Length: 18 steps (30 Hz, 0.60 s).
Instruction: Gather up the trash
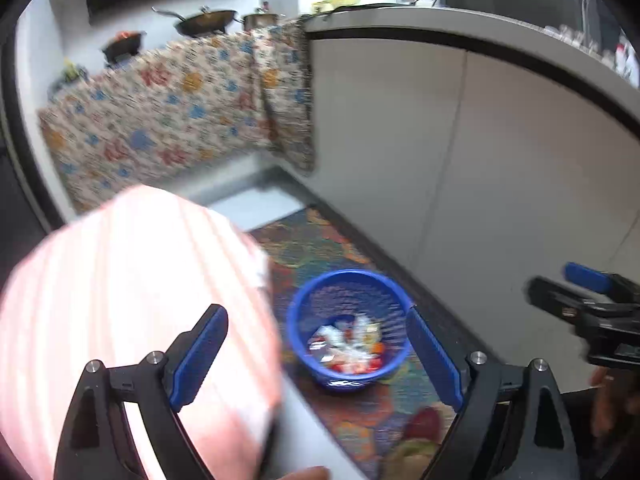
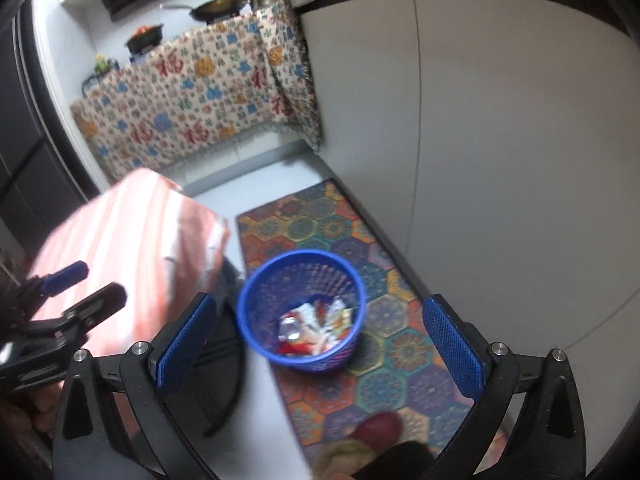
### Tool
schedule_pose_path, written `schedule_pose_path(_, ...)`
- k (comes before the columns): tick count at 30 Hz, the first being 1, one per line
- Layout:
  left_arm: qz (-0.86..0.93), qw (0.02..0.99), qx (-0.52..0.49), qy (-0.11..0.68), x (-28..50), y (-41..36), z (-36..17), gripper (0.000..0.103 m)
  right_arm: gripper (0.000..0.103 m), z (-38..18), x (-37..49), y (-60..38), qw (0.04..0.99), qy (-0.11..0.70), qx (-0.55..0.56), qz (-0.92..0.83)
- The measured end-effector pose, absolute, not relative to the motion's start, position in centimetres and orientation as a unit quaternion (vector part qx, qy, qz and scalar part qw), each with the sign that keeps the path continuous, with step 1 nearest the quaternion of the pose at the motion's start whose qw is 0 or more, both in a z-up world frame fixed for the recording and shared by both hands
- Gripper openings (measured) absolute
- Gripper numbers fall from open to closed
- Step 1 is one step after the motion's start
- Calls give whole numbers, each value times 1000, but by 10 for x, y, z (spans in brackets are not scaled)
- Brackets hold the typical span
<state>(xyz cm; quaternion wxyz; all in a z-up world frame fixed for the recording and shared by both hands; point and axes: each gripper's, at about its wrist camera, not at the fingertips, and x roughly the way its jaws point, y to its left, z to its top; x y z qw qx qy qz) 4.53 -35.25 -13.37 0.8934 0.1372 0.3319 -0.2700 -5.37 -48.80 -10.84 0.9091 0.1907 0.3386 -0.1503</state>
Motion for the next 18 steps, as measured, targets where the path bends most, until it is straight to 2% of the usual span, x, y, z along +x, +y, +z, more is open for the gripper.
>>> schedule_pose_path(9, -263, 877, 139, 378, 39, -332, -131, 92, 103, -101, -63, -457, 903, 368, 184, -123)
schedule_pose_path(18, -272, 874, 137, 379, 31, -324, -122, 92, 103, -94, -72, -436, 896, 391, 156, -141)
